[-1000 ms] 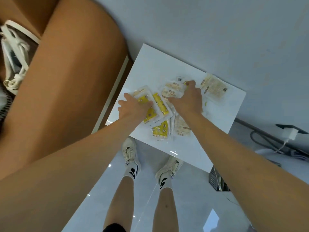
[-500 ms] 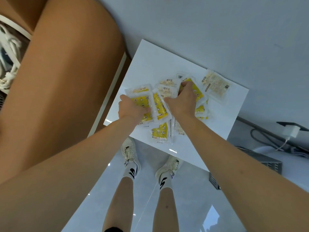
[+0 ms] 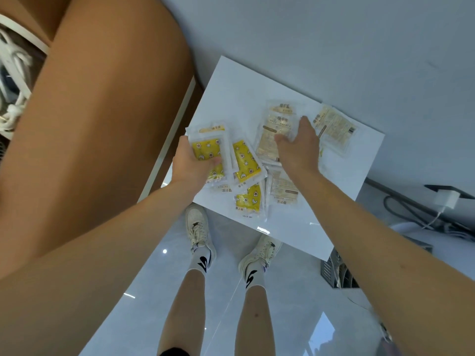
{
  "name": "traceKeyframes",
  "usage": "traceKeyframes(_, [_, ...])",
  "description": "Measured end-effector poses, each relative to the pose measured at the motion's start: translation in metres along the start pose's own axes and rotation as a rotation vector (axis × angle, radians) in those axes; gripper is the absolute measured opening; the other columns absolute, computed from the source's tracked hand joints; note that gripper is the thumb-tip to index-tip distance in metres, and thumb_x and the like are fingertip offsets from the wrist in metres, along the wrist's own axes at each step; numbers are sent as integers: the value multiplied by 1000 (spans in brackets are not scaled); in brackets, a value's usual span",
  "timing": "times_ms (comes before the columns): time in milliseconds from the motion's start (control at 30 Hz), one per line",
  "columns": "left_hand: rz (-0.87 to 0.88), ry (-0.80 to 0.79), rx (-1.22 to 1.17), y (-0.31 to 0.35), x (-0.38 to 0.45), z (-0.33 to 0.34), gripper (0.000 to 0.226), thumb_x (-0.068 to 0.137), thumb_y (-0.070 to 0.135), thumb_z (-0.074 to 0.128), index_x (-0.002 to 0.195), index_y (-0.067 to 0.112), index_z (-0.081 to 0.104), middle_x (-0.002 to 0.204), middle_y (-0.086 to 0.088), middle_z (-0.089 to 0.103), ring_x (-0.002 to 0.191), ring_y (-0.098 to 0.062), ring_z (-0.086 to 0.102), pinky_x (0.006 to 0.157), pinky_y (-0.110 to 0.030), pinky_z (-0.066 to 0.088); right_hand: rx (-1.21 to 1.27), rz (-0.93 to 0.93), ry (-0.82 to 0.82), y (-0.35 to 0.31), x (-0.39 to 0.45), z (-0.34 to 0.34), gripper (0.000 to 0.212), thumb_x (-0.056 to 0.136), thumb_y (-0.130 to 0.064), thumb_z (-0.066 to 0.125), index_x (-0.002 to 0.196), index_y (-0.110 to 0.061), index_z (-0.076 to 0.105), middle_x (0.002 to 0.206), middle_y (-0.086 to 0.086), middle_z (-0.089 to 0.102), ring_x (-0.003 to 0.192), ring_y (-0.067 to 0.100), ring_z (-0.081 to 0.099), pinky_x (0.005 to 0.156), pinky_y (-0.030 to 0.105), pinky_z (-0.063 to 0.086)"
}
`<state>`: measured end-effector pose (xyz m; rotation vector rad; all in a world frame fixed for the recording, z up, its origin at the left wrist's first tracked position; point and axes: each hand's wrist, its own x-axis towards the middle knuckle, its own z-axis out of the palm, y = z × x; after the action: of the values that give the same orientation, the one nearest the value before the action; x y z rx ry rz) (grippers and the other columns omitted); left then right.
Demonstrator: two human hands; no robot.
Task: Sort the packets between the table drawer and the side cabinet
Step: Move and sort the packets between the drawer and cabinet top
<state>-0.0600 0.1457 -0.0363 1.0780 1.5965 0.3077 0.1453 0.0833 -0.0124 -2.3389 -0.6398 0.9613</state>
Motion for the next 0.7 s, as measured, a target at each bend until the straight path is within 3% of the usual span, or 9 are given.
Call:
traceKeyframes(67, [29, -3, 4, 1, -1, -2, 50, 77, 8, 86, 112, 27, 55, 102, 10, 70, 93, -4, 69, 77, -28, 57, 21, 10, -25, 2, 4, -5, 69, 102, -23, 59, 160, -12, 22, 164, 5, 31, 151, 23, 26, 113, 26, 25])
traceKeyframes(167, [34, -22, -51, 1, -3, -5, 49, 79, 8, 85, 114, 27, 57, 105, 8, 72, 95, -7, 71, 78, -30, 59, 39, 10, -25, 3, 7, -8, 65, 102, -23, 58, 158, -13, 27, 160, 4, 36, 147, 21, 32, 96, 18, 23])
traceKeyframes(233, [29, -49, -77, 3, -6, -7, 48, 80, 7, 84, 117, 26, 59, 105, 9, 73, 95, -7, 72, 79, -31, 59, 59, 18, -31, 2, 5, -8, 61, 103, -24, 58, 156, -13, 30, 157, 4, 38, 144, 22, 35, 96, 19, 25])
traceKeyframes(333, [38, -94, -120, 5, -11, -10, 43, 83, 6, 81, 119, 23, 65, 103, 9, 76, 94, -7, 73, 81, -32, 59, 87, 22, -18, -1, -1, -5, 65, 98, -34, 62, 155, -16, 35, 157, 4, 41, 145, 24, 37, 119, 38, 31])
traceKeyframes(400, [37, -112, -134, 11, -17, -15, 38, 85, 7, 80, 118, 20, 67, 101, 10, 77, 92, -6, 74, 80, -31, 60, 99, 9, -15, -2, -7, -6, 63, 94, -38, 63, 149, -16, 42, 151, 4, 48, 141, 25, 43, 117, 49, 37])
traceKeyframes(500, [23, -138, -174, 20, -29, -23, 32, 86, 8, 79, 114, 20, 69, 101, 8, 78, 92, -10, 75, 79, -35, 61, 123, -18, -4, -6, -18, -13, 48, 95, -34, 63, 140, -18, 52, 139, 0, 57, 131, 21, 52, 112, 48, 43])
traceKeyframes(633, [22, -149, -223, 41, -52, -39, 28, 86, 8, 78, 111, 20, 70, 104, 3, 78, 96, -16, 75, 83, -43, 61, 146, -10, -18, -25, -37, -33, 52, 96, -35, 64, 144, -20, 50, 146, 0, 53, 136, 20, 47, 116, 49, 39])
traceKeyframes(700, [31, -151, -247, 58, -69, -50, 28, 86, 7, 78, 111, 18, 69, 104, 2, 78, 97, -17, 75, 84, -44, 61, 159, -8, -27, -32, -47, -43, 47, 89, -43, 65, 133, -26, 57, 133, -4, 62, 125, 19, 58, 105, 51, 50])
